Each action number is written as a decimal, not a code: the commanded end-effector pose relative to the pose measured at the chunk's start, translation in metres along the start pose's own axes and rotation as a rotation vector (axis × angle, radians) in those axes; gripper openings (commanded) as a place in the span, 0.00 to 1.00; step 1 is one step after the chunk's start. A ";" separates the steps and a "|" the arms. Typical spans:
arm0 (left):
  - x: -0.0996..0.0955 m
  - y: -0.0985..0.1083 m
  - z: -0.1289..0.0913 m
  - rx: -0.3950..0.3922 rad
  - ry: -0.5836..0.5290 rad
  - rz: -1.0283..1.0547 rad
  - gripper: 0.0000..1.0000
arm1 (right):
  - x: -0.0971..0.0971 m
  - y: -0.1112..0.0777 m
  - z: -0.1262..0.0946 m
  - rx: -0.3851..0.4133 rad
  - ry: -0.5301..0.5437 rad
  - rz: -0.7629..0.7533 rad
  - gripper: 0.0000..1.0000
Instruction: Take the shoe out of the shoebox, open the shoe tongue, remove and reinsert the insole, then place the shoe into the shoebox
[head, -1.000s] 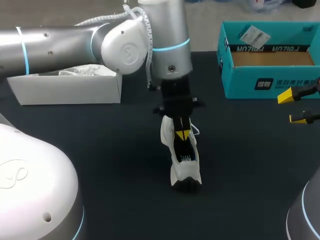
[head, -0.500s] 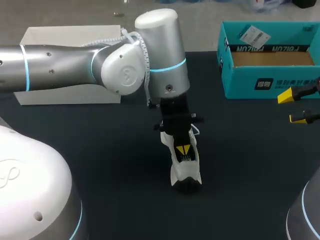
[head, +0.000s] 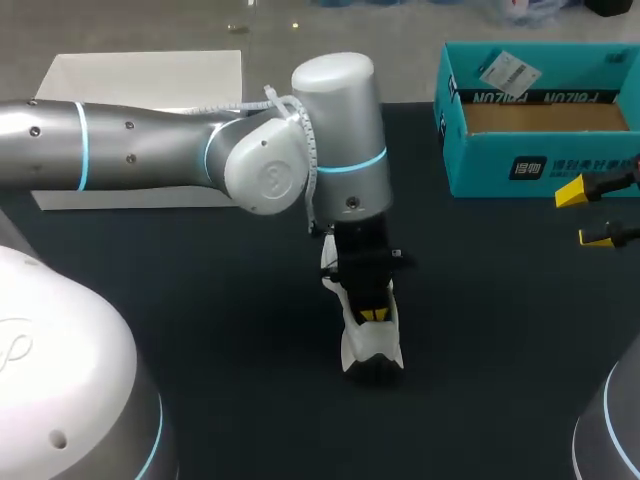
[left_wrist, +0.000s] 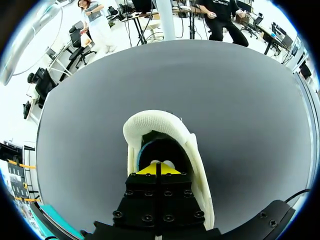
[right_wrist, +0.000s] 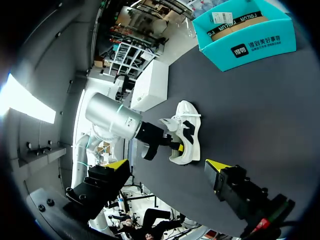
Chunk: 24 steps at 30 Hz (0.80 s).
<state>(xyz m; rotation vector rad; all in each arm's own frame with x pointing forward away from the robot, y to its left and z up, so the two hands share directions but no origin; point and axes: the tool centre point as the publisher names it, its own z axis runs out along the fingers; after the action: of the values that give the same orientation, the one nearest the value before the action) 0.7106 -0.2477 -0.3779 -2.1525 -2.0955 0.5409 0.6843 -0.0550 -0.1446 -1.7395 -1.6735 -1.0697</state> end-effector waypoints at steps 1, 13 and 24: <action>-0.001 -0.002 0.012 -0.014 -0.005 -0.013 0.00 | 0.000 -0.001 0.000 -0.002 -0.002 0.002 1.00; 0.006 -0.006 0.034 -0.031 -0.015 -0.020 0.00 | 0.000 -0.001 0.000 -0.002 -0.002 0.002 1.00; 0.008 -0.014 0.011 -0.086 -0.009 -0.012 0.00 | 0.000 -0.001 0.000 -0.002 -0.002 0.002 1.00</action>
<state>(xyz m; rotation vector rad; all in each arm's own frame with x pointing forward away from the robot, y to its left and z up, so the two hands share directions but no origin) 0.6994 -0.2498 -0.4017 -2.1726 -2.1511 0.5035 0.6843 -0.0551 -0.1446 -1.7396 -1.6734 -1.0697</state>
